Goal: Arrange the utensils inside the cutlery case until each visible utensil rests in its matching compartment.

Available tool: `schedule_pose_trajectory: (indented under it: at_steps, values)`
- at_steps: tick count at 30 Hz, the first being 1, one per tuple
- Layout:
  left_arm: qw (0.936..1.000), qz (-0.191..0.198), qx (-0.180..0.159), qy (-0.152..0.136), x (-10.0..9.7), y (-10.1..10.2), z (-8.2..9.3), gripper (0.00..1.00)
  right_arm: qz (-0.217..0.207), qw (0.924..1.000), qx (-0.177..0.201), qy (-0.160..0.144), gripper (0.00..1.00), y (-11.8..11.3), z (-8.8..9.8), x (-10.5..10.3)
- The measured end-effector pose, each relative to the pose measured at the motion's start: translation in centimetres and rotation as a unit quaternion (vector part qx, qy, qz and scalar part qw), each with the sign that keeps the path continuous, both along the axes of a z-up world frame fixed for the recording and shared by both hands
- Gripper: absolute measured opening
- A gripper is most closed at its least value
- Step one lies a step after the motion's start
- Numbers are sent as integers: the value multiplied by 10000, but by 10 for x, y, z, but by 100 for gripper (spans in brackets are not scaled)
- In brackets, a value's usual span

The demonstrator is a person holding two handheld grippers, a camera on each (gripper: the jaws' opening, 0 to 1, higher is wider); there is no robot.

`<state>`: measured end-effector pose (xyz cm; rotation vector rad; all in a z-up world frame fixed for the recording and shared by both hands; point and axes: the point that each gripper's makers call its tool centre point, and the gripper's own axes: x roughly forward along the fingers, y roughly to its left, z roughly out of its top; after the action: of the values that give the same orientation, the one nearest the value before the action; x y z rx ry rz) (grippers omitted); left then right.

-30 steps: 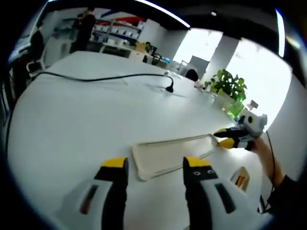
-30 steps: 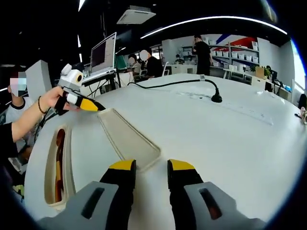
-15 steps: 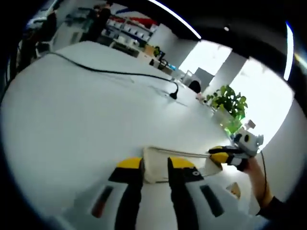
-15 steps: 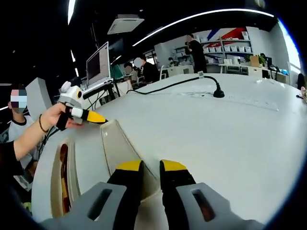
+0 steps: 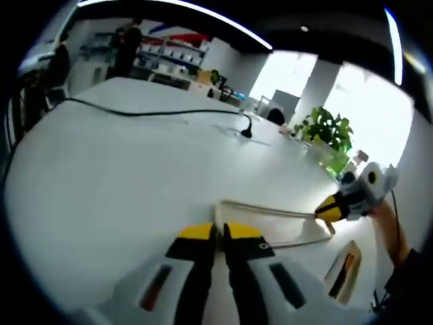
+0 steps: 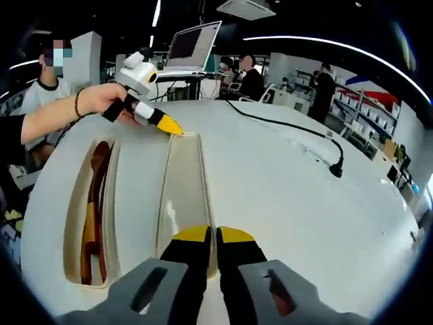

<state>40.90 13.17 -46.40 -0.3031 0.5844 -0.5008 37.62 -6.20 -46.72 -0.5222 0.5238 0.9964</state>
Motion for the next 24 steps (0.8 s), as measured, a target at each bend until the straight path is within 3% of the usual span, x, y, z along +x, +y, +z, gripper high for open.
schedule_pose_trajectory:
  at_steps: [4,6,7,8,11,13,16,20,22,24]
  values:
    - [10000,-68,42,35,-4,1,1,5,233,9996,-138,-109,0,2,3,-9]
    - [9982,-145,575,-113,-5,6,2,5,256,9992,-54,-309,0,3,10,-10]
    - [9962,-187,786,-326,-4,8,6,5,162,9986,-47,-498,0,0,16,-8]
    - [9949,-272,902,-353,-7,6,7,5,282,9979,-13,-588,0,3,20,-10]
    - [9957,-282,796,-392,-5,6,12,9,311,9967,-161,-736,0,4,21,-14]
    - [9971,-381,639,-170,-9,5,10,10,315,9981,-72,-526,0,6,21,-16]
    - [9970,-392,636,-201,-11,5,10,10,172,9983,-150,-544,0,-1,24,-12]
    - [9969,-410,642,-177,-17,5,7,13,-24,9990,19,-438,1,-18,30,-15]
    - [9973,-409,594,-147,-18,6,6,15,-59,9993,34,-372,16,-29,28,-22]
    - [9980,-381,493,-115,-21,3,6,15,-89,9996,30,-283,18,-39,25,-30]
